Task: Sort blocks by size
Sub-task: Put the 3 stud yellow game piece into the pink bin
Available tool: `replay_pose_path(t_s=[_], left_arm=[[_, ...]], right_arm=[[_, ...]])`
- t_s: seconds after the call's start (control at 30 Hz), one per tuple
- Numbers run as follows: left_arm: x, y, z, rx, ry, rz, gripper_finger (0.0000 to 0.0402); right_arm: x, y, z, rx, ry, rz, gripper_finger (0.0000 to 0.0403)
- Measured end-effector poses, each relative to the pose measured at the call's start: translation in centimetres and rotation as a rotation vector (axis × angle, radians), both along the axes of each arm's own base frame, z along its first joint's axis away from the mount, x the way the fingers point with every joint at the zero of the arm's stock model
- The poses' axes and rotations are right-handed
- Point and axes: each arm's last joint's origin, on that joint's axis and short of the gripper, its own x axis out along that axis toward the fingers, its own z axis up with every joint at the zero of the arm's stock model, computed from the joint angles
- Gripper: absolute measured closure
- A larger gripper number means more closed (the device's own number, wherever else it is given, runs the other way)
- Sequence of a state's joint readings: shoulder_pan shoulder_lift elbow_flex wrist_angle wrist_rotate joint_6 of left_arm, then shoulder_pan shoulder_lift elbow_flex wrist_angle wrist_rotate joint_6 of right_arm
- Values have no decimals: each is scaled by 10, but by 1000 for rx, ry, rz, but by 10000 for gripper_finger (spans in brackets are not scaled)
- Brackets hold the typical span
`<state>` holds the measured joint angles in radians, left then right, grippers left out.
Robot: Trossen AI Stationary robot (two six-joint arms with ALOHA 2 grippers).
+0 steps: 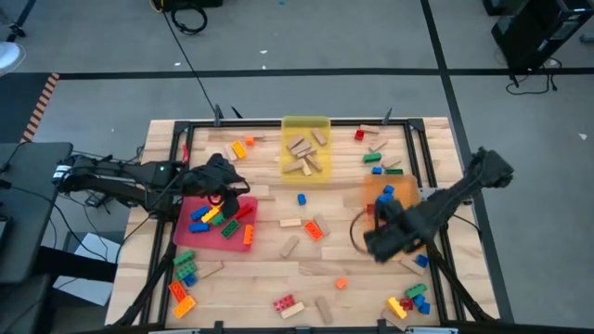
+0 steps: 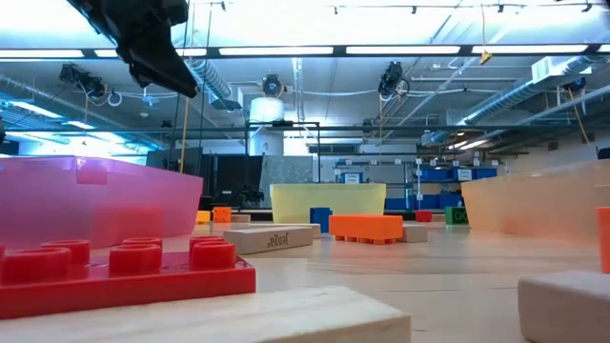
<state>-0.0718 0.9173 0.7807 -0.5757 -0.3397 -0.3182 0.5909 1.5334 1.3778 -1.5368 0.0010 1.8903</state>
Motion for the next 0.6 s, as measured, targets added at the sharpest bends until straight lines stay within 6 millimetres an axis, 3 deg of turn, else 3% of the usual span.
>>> replay_pose_path(t_s=[0.33, 0.6], left_arm=[[0, -8, 0, -33, 7, -98, 239], [0, -10, 0, -17, 15, -136, 239]], right_arm=[[3, 84, -40, 208, 7, 5, 192], [-5, 122, -75, 189, 33, 72, 192]])
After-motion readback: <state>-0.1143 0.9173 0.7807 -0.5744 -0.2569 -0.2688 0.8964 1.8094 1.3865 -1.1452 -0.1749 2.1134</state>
